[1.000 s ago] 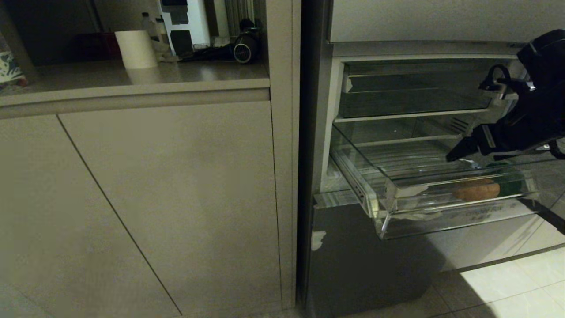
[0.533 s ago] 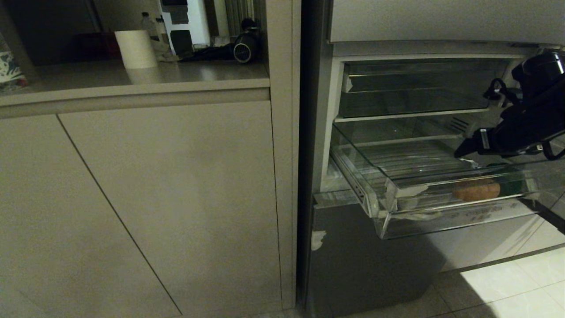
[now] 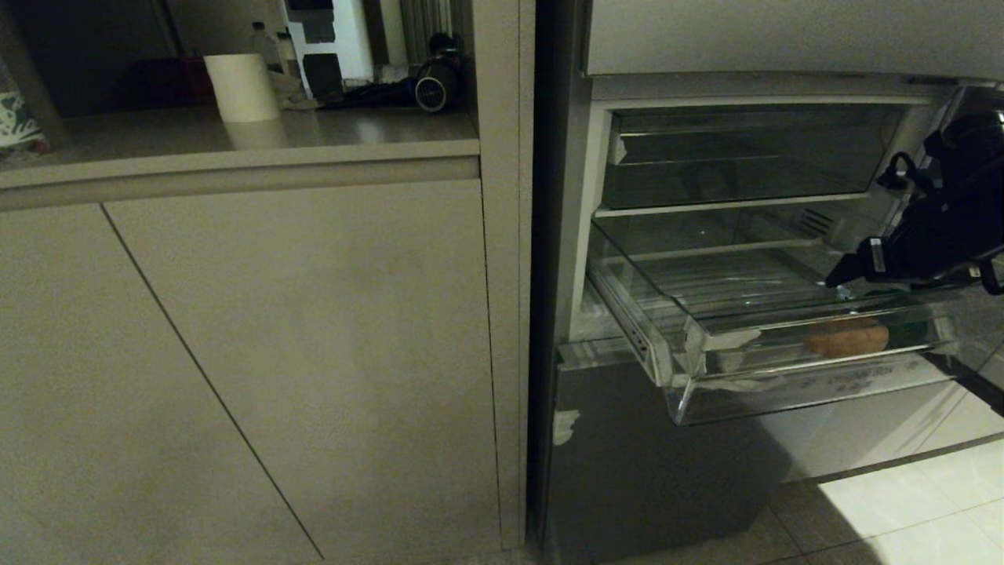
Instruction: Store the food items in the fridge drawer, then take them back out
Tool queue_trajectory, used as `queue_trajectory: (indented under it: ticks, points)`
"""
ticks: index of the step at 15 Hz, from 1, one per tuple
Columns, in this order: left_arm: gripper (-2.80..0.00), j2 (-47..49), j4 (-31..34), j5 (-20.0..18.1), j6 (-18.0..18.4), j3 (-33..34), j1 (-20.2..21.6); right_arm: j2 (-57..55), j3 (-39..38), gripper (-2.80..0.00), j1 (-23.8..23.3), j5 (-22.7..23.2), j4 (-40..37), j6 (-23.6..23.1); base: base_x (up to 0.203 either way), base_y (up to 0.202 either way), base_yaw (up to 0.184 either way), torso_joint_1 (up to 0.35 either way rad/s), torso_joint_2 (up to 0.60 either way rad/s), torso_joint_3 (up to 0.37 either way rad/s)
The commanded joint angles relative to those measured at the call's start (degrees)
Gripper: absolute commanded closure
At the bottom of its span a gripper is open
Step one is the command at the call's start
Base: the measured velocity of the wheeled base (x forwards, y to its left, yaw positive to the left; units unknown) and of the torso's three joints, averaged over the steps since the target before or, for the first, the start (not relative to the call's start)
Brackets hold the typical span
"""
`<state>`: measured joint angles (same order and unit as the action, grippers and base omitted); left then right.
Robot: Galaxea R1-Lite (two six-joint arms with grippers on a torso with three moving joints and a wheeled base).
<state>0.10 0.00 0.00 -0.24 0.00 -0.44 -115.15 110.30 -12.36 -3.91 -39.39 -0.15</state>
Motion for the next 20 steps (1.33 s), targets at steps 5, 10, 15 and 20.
queue_trajectory:
  ticks: [5, 10, 15, 20]
  points:
    - [0.00, 0.1, 0.0, 0.0, 0.0, 0.0, 0.0, -2.1, 0.0, -2.80, -2.5, 0.0, 0.9, -0.5, 0.000, 0.000, 0.000, 0.000, 0.00, 0.000]
    - [0.00, 0.1, 0.0, 0.0, 0.0, 0.0, 0.0, -3.7, 0.1, -2.80, -2.7, -0.2, 1.5, -0.3, 0.000, 0.000, 0.000, 0.000, 0.00, 0.000]
    - [0.00, 0.1, 0.0, 0.0, 0.0, 0.0, 0.0, 1.5, 0.0, -2.80, -1.0, 1.0, 8.5, 0.6, 0.000, 0.000, 0.000, 0.000, 0.00, 0.000]
    - [0.00, 0.1, 0.0, 0.0, 0.0, 0.0, 0.0, 5.6, -0.1, -2.80, 1.4, 1.0, 9.0, 2.6, 0.000, 0.000, 0.000, 0.000, 0.00, 0.000]
